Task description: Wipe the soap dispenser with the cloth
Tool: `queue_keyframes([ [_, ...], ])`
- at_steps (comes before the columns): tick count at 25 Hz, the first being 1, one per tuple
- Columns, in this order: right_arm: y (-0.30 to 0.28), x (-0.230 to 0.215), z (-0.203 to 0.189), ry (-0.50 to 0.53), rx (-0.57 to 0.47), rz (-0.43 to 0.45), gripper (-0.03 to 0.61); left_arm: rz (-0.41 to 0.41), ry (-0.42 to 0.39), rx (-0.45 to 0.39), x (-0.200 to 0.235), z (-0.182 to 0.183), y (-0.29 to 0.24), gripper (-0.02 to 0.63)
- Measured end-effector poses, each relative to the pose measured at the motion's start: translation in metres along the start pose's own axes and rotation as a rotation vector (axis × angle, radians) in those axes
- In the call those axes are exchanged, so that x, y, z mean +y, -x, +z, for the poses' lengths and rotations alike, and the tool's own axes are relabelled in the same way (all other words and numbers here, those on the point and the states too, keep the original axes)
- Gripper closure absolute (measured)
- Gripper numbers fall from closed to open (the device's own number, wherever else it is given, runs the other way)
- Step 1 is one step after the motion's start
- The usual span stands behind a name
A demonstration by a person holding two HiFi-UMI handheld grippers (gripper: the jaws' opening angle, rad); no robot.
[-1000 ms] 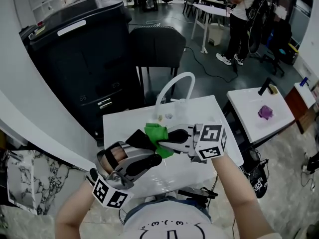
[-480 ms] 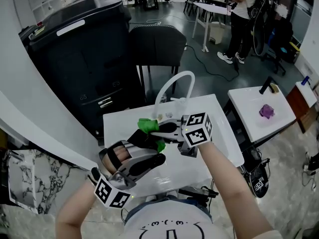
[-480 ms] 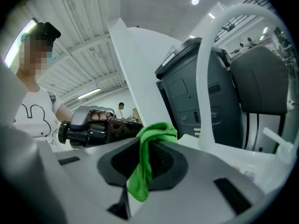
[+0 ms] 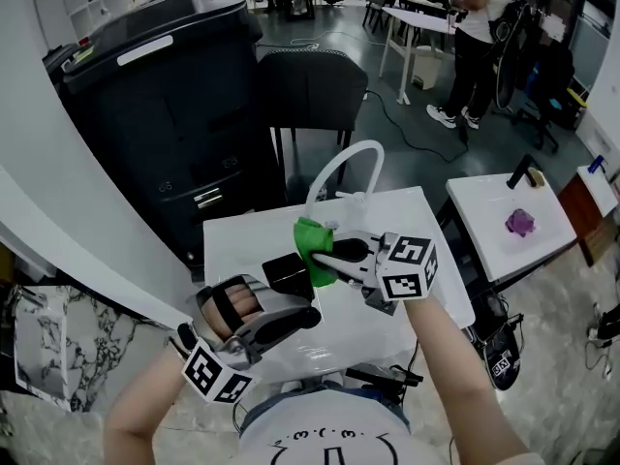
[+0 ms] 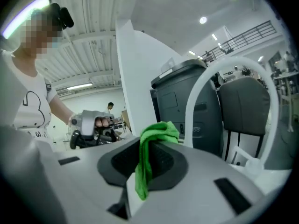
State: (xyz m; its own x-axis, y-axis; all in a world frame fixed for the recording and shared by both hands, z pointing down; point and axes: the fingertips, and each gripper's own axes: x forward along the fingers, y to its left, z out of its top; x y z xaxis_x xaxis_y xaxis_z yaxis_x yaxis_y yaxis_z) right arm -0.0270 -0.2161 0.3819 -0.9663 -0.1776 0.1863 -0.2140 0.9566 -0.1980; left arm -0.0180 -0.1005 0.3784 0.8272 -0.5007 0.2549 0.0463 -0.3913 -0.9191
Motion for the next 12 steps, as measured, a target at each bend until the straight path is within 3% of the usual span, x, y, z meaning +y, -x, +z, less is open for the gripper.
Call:
queue_keyframes([
  [7, 0.027, 0.043, 0.015, -0.007, -0.13, 0.084, 0.531, -0.008, -0.031, -0.007, 0.0, 0.001, -0.002, 0.511],
  [12, 0.016, 0.035, 0.016, -0.065, -0.19, 0.068, 0.531, -0.039, -0.07, -0.037, -0.005, 0.01, -0.001, 0.511],
])
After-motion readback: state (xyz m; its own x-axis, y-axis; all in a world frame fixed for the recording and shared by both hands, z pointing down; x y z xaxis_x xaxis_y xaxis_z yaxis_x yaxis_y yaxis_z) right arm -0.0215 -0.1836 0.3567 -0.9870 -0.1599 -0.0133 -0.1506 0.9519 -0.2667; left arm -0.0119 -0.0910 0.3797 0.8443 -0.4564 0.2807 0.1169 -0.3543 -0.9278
